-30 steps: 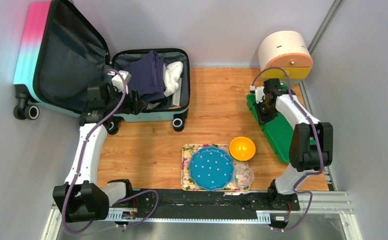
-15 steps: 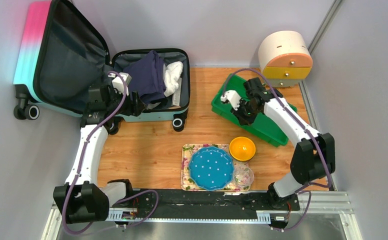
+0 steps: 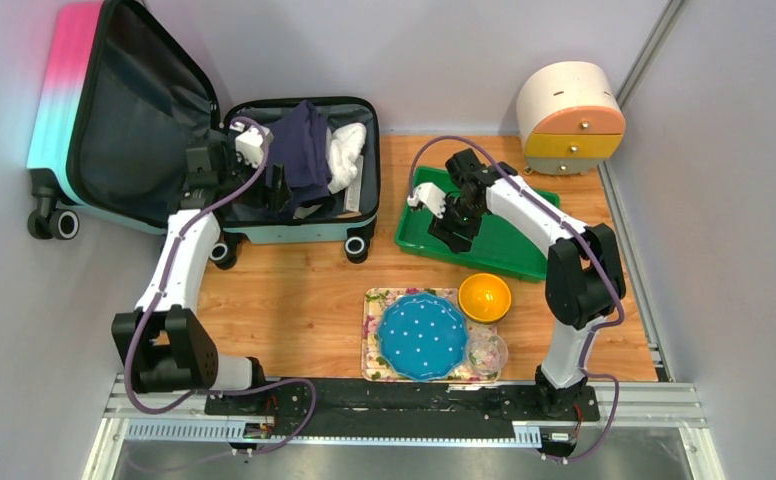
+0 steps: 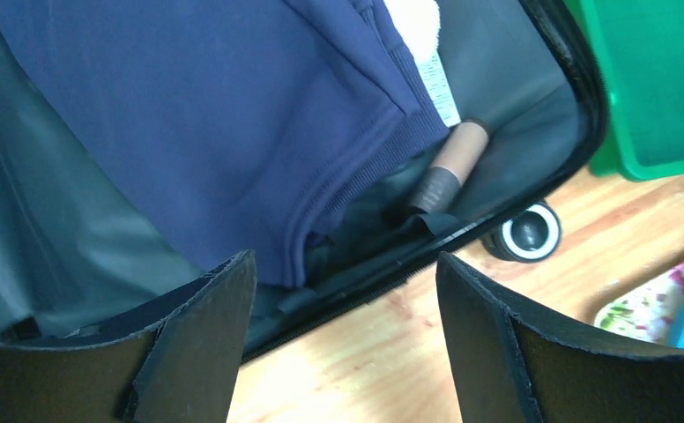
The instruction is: Open, take out, and arrange the luggage
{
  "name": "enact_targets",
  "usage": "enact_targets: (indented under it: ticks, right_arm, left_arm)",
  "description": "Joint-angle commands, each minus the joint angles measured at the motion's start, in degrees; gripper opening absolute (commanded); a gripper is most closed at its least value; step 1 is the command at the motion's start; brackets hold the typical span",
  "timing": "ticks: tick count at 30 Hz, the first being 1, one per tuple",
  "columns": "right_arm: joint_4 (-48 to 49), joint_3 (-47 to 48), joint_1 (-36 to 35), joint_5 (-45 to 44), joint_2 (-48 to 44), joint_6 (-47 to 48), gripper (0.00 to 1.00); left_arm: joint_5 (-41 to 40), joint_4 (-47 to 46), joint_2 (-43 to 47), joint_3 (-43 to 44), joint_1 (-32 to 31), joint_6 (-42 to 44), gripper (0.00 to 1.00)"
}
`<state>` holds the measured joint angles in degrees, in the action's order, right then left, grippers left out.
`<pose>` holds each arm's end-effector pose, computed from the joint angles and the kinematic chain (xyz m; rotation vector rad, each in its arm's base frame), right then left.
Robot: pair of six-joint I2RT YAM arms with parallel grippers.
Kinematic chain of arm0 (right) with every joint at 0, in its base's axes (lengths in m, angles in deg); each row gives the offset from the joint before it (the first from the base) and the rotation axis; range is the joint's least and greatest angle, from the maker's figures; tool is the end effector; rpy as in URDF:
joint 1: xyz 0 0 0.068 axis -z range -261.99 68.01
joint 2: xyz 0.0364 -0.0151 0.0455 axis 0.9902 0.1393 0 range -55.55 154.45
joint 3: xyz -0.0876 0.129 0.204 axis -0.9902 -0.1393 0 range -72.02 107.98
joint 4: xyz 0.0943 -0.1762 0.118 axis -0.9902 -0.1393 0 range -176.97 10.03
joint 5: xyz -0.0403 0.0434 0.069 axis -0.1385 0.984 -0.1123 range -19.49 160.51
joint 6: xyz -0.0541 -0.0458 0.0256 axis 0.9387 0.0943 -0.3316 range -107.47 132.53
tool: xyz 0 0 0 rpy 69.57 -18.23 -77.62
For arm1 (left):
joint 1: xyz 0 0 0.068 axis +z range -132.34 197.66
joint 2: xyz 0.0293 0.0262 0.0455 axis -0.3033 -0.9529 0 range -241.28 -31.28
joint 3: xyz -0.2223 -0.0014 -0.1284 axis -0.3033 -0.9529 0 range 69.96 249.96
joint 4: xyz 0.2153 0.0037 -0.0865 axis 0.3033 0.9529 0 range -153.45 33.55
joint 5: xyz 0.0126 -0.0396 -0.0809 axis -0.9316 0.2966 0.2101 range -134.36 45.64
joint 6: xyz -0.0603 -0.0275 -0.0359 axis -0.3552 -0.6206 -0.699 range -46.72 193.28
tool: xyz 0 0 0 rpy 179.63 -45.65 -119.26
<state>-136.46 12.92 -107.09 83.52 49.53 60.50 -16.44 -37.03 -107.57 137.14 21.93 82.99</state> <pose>0.2990 0.1560 0.2029 -1.7319 2.2735 0.2530 0.2889 -0.0083 0.3036 0.3711 2.1022 -0.3898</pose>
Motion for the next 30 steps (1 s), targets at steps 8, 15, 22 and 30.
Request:
enact_targets:
  ticks: [8, 15, 22, 30]
  right_arm:
    - [0.2, 9.4, 0.0, -0.7, -2.3, -12.4, 0.63]
    - [0.9, 9.4, 0.4, 0.1, -5.8, -16.3, 0.63]
    - [1.5, 9.2, 1.5, -0.3, -6.2, -17.9, 0.62]
    - [1.6, 9.5, 2.1, 0.0, -7.0, -17.7, 0.61]
  left_arm:
    - [-4.1, -6.9, -10.0, 3.7, -9.1, 27.5, 0.84]
    - [-17.8, -19.4, -16.9, 1.5, -15.1, 27.4, 0.84]
    - [-30.6, -31.4, -21.6, -1.0, -18.3, 29.5, 0.84]
    - [-25.2, -29.0, -17.4, -0.2, -14.5, 25.5, 0.29]
